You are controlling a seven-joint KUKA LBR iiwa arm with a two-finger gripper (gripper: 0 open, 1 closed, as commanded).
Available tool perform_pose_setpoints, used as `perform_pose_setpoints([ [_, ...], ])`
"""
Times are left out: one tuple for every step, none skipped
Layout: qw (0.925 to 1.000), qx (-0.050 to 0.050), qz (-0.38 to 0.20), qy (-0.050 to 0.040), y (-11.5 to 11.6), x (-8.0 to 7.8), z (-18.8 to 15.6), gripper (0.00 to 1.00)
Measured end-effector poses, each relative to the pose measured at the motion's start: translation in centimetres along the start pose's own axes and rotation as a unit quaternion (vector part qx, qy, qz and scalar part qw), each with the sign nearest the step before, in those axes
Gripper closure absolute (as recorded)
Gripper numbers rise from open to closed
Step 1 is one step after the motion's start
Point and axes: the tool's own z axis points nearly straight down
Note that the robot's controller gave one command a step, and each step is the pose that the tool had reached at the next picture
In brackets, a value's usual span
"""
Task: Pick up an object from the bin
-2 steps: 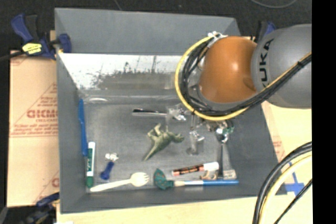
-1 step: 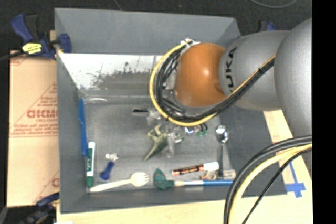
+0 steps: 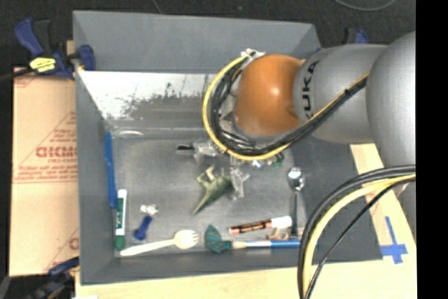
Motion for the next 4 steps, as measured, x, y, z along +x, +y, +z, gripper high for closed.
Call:
perform_pose_setpoints([
  [0.9991,-0.002,0.043,-0.0013,1.0,-0.9,-0.1,1.00],
  [0.9991,-0.002,0.043,-0.0013,1.0,-0.9,-0.1,1.00],
  [0.9991,-0.005,0.043,0.0044,1.1,-0.6,-1.7,1.00],
  [0.9991,-0.002,0.043,-0.0015,0.9,-1.0,-4.8,1.00],
])
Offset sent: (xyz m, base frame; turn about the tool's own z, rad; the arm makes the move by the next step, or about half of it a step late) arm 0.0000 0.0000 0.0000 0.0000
